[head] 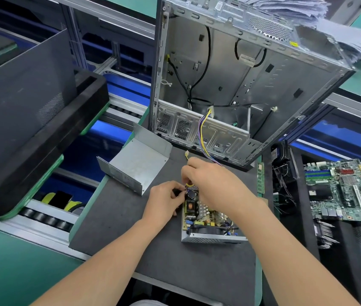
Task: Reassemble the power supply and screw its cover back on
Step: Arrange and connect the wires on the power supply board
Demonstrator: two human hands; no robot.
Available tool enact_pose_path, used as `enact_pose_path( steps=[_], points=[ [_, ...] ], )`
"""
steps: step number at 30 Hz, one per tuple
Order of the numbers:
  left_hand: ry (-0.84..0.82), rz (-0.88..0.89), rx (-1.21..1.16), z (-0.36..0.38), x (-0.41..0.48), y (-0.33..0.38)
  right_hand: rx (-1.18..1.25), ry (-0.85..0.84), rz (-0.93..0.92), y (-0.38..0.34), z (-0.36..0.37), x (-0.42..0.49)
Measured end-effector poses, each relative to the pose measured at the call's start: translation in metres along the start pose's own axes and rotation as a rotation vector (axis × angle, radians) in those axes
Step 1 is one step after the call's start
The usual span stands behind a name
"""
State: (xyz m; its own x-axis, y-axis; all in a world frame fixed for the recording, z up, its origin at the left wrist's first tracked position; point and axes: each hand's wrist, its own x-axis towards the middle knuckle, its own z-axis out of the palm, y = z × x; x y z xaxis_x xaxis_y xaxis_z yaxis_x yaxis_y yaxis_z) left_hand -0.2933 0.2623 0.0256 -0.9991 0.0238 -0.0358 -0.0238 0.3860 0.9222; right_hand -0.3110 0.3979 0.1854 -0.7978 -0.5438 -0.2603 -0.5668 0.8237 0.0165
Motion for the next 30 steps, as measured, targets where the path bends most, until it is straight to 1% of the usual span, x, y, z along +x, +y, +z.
enact_pose_path(
  steps=[3,7,11,14,17,19,20,25,26,28,30],
  points=[
    [0.009,-0.008,-0.012,0.002,0.0,-0.002,0.083,0.068,0.1,0.0,0.002,-0.001],
    [0.019,-0.002,0.012,0.003,0.001,-0.003,0.106,0.144,0.205,-0.002,0.009,0.002],
    [0.017,-0.021,0.027,0.003,0.001,-0.003,0.16,0.217,0.395,-0.01,0.021,0.009],
    [0.019,0.009,0.071,0.003,0.001,-0.001,0.067,0.283,0.509,-0.013,0.025,0.011],
    [0.025,0.059,0.106,0.003,0.001,0.001,0.002,0.301,0.559,-0.012,0.022,0.01],
    [0.016,0.057,0.125,0.003,0.002,0.001,-0.001,0.258,0.512,-0.012,0.02,0.01],
    [0.014,0.053,0.138,0.003,0.002,0.001,0.008,0.231,0.451,-0.011,0.018,0.01],
    [0.012,0.062,0.219,0.003,0.003,0.003,0.039,0.049,-0.071,0.005,0.006,-0.005],
    [0.02,0.066,0.234,0.002,0.003,0.004,0.038,0.01,-0.135,0.007,0.005,-0.007],
    [0.025,0.059,0.259,0.002,0.004,0.006,0.011,-0.044,-0.174,0.007,0.005,-0.008],
    [0.02,0.04,0.257,0.002,0.004,0.006,0.001,-0.034,-0.132,0.004,0.006,-0.005]
  ],
)
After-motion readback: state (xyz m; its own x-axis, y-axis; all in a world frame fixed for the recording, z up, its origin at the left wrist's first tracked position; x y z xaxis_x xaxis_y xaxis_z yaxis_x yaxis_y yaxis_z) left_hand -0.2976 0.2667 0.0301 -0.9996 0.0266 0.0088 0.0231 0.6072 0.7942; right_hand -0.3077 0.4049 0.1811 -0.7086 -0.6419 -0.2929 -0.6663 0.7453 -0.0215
